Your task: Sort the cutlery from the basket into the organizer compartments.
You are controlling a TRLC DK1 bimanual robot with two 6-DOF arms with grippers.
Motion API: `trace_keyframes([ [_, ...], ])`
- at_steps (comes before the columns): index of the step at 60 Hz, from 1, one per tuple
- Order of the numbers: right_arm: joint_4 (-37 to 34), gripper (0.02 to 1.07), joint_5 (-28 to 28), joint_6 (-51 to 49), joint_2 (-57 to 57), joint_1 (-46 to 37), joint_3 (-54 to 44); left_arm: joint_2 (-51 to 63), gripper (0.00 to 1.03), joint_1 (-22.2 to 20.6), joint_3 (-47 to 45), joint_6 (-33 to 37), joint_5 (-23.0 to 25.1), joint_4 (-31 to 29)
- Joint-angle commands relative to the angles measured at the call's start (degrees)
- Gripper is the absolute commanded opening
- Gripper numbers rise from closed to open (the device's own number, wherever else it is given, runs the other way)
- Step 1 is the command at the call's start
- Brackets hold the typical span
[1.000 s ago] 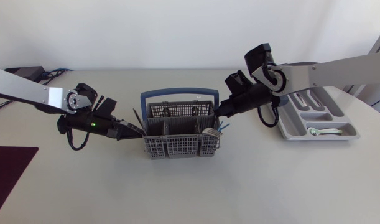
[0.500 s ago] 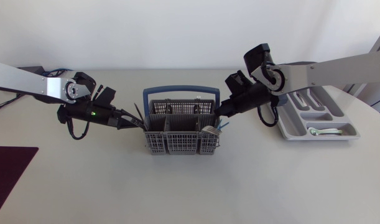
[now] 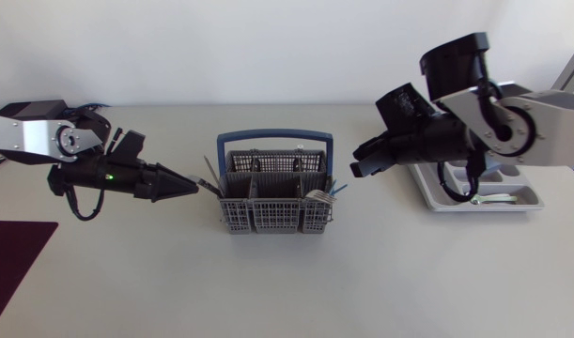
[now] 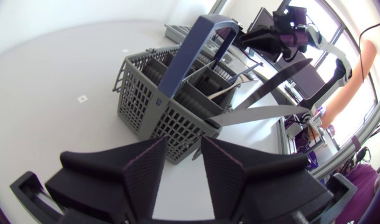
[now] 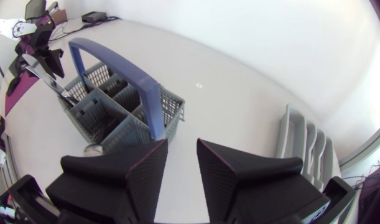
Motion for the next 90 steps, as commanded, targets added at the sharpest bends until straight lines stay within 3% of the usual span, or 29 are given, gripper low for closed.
trace_keyframes([
  [1,-0.86,0.5,0.62,-1.79,-4.63,2.54,-2.22,-4.58,0.56,1.47,-3.3,2.62,0.06,-0.04],
  [11,-1.04,0.5,2.47,-1.44,-7.88,10.62,-2.48,-10.82,0.58,3.14,-8.48,3.67,-0.02,1.71],
  [26,3.18,0.5,5.72,-1.09,-0.59,21.17,-0.02,-15.04,0.6,4.99,-14.72,7.19,0.06,3.56],
  [36,7.49,0.51,5.63,-1.35,6.79,23.81,2.35,-15.39,0.6,5.69,-16.66,10.26,0.06,3.74],
  [64,18.56,0.51,8.88,-3.11,21.82,27.76,7.62,-12.49,0.6,3.41,-20.08,9.82,0.06,13.32],
  [90,19.97,0.51,8.62,-3.37,26.04,30.05,10.35,-10.64,0.6,1.82,-19.82,8.86,0.06,16.66],
])
